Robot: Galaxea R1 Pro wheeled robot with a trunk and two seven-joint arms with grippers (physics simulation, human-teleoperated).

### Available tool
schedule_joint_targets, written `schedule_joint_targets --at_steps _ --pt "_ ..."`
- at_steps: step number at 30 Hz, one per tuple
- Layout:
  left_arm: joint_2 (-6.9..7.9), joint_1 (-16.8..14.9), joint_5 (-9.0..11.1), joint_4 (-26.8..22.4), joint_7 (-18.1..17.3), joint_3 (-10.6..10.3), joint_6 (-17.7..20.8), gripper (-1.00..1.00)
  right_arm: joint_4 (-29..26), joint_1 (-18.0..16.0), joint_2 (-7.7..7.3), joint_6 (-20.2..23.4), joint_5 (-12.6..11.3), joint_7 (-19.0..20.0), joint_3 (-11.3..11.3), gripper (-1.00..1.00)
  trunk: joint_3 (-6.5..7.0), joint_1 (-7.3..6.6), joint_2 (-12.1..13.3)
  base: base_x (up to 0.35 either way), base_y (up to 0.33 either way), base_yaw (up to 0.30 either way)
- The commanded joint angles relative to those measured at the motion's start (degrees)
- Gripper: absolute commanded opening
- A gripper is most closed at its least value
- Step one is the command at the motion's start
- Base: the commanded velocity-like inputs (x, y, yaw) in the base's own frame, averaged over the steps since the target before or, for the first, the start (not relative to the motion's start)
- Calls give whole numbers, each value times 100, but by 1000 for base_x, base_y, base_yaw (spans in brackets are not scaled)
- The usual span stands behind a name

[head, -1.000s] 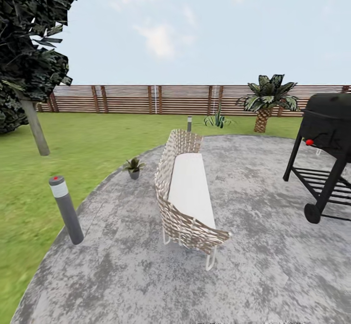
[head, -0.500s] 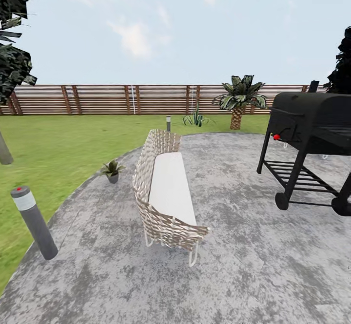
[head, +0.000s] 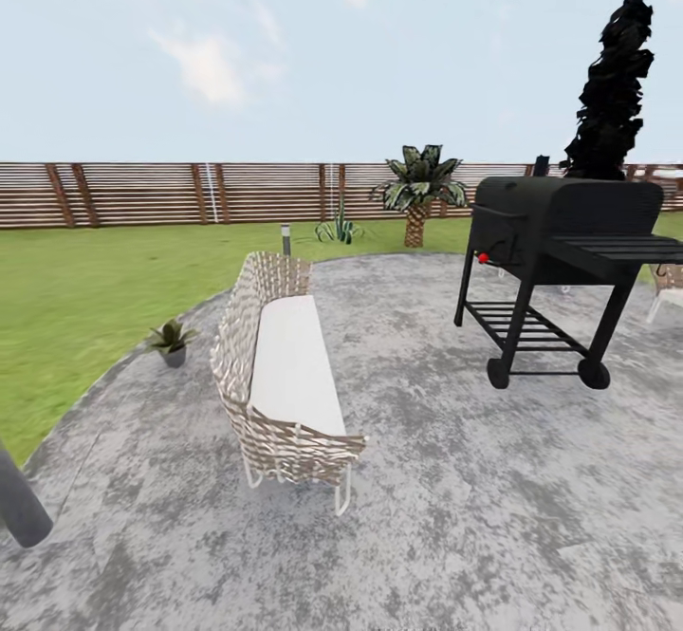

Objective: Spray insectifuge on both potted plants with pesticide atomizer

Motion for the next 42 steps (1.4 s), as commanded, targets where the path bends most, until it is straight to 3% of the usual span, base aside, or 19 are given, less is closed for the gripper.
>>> schedule_joint_targets --at_steps 1,20,42 --pt "1 -2 -4 1 2 -2 -18 100 5 -5 1 -19 -4 1 -3 100 -8 0 -3 0 0 -298" --pt "1 -2 -6 1 -3 -11 -22 100 6 -5 1 -18 -4 1 -3 100 -29 0 -3 -15 -3 -298" --pt "1 -2 -6 1 0 -7 -20 100 6 -5 1 -20 -4 1 -3 100 -29 0 -3 -262 -147 -298"
